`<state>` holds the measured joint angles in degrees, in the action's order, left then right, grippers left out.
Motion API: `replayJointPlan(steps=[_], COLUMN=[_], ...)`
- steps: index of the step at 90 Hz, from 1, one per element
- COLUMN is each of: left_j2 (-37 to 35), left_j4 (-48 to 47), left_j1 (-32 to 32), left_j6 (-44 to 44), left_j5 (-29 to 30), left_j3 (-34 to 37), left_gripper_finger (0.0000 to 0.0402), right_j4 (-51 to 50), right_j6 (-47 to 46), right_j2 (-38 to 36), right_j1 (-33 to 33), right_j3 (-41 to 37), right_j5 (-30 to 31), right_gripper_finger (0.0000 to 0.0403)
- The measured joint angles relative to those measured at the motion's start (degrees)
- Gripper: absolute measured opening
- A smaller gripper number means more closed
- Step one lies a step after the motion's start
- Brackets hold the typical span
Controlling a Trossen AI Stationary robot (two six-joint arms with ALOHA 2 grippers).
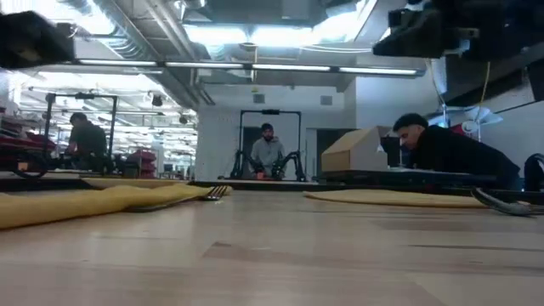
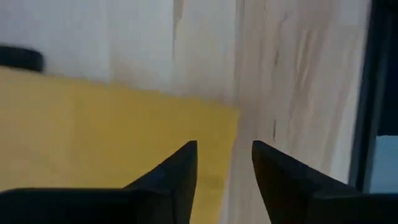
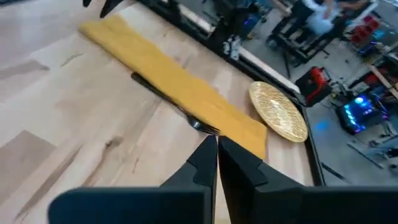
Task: Set table place
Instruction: Fold the yellow napkin
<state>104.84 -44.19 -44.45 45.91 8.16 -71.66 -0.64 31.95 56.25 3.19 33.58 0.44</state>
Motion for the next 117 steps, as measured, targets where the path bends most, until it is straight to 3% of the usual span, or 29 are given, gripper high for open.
replayJointPlan(steps=[58, 68, 84, 117], left_j2=[8.2, 8.3, 8.2, 2.0], left_j4=[-0.5, -1.6, -3.5, -15.1], left_j1=[-0.7, -0.7, -0.6, 0.5], left_j6=[3.5, 3.4, 0.9, -2.5], left_j5=[1.7, 2.0, 2.6, 0.3], left_j3=[-0.3, -0.3, -0.4, -7.6], left_gripper_finger=[0.0156, 0.0122, 0.0014, 0.0000], right_j4=[0.5, 0.5, 0.5, 0.5], right_j6=[-0.5, -0.6, -0.6, -0.6], right_j2=[2.0, 2.0, 2.0, 2.0], right_j1=[-0.2, -0.2, -0.2, -0.2], right_j3=[0.7, 0.7, 0.7, 0.7], right_j5=[0.0, 0.0, 0.0, 0.0], right_gripper_finger=[0.0005, 0.0005, 0.0005, 0.0005])
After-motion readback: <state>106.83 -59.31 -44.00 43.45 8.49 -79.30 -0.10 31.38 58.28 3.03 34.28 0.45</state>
